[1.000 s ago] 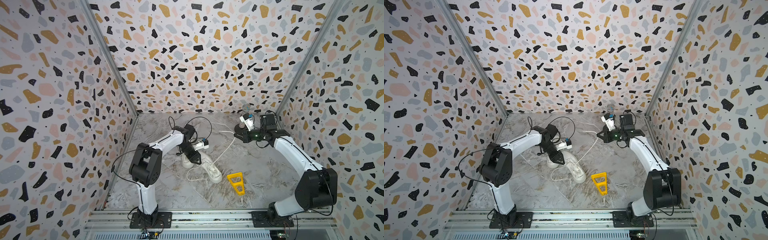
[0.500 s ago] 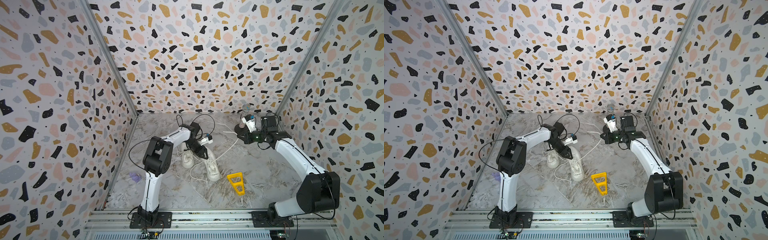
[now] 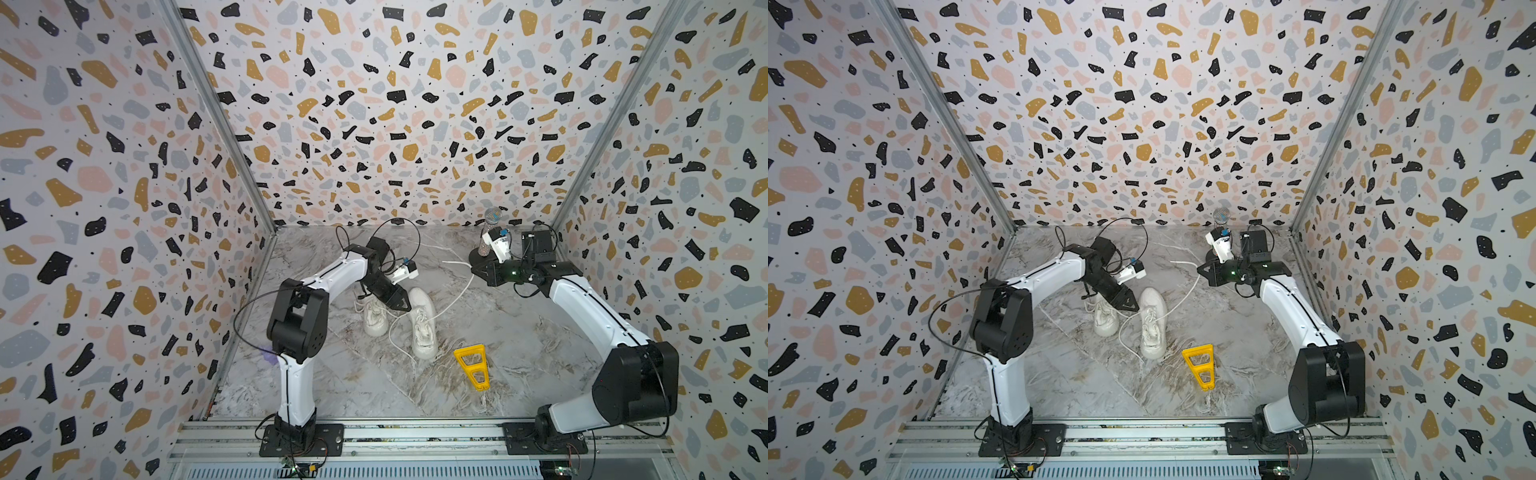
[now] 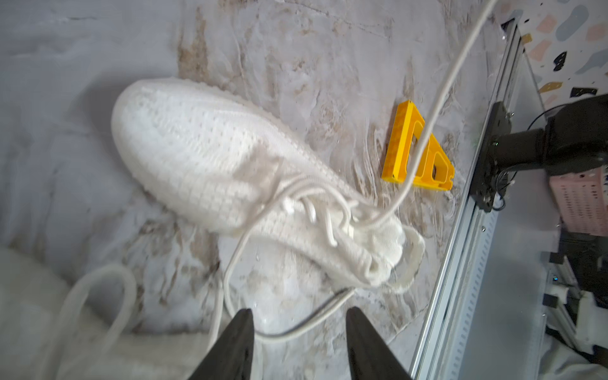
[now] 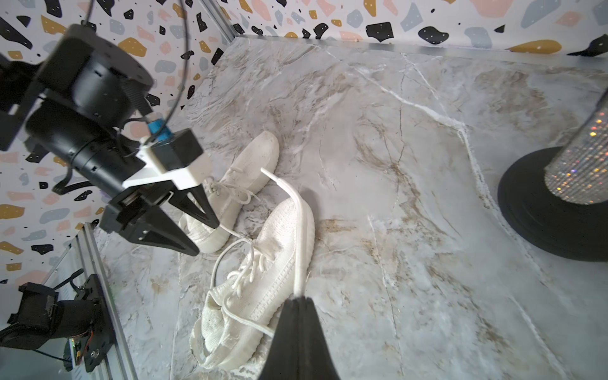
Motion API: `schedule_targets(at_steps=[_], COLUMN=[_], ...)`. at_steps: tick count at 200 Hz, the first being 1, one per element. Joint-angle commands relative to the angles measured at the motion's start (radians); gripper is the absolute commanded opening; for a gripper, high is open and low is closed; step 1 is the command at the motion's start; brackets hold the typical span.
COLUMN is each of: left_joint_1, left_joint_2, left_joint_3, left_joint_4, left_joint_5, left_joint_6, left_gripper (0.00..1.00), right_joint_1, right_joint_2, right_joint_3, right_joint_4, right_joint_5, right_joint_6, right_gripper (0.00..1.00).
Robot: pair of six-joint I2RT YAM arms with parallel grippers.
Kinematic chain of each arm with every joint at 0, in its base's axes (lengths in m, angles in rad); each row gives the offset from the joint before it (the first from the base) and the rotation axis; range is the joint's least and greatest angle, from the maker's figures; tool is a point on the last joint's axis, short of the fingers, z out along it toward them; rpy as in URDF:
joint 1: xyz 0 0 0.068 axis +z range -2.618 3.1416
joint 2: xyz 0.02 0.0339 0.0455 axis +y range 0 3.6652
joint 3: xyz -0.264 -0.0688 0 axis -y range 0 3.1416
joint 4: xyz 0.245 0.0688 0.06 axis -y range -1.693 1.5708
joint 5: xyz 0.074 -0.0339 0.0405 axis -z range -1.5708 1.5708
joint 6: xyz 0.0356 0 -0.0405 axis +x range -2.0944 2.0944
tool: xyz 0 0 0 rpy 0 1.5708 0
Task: Tie the shoes
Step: Cross the shoelace with the shoelace.
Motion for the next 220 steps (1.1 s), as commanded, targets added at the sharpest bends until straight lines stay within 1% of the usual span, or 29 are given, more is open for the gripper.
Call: schedule_targets(at_steps=[1, 13, 25, 35, 45, 106, 143, 171, 195, 220], left_joint_1=[-0.021, -0.054, -0.098, -0.134, -0.156, -0.234, -0.267, -0.283, -0.288, -0.289], left_joint_2=[-0.109, -0.154, -0.184, -0.193, -0.195, -0.138, -0.095, -0.065, -0.057, -0.078], left_joint_3=[-0.133, -0.210, -0.282, -0.318, -0.343, -0.351, -0.352, -0.357, -0.373, -0.403], left_joint_4=[0.013, 0.032, 0.069, 0.090, 0.108, 0.218, 0.230, 0.262, 0.282, 0.282], left_joint_5=[-0.062, -0.110, -0.195, -0.254, -0.279, -0.384, -0.402, -0.441, -0.466, -0.476], left_joint_6=[0.104, 0.158, 0.211, 0.246, 0.273, 0.386, 0.452, 0.459, 0.459, 0.461], left_gripper=[0.49, 0.49, 0.49, 0.49, 0.49, 0.49, 0.48, 0.39, 0.25, 0.06], right_joint_1=[0.007, 0.007, 0.007, 0.007, 0.007, 0.007, 0.003, 0.000, 0.000, -0.002], right_joint_2=[0.039, 0.059, 0.073, 0.077, 0.077, 0.060, 0.055, 0.053, 0.047, 0.043], right_joint_3=[0.063, 0.076, 0.079, 0.078, 0.076, 0.058, 0.053, 0.052, 0.042, 0.042], right_joint_4=[0.009, -0.002, -0.004, -0.005, -0.008, -0.032, -0.038, -0.037, -0.037, -0.035], right_joint_5=[-0.022, -0.011, -0.008, -0.005, 0.001, 0.029, 0.033, 0.031, 0.034, 0.031], right_joint_6=[0.015, 0.015, 0.016, 0.014, 0.007, -0.035, -0.045, -0.045, -0.049, -0.045], right_gripper=[0.00, 0.00, 0.00, 0.00, 0.00, 0.00, 0.00, 0.00, 0.00, 0.00])
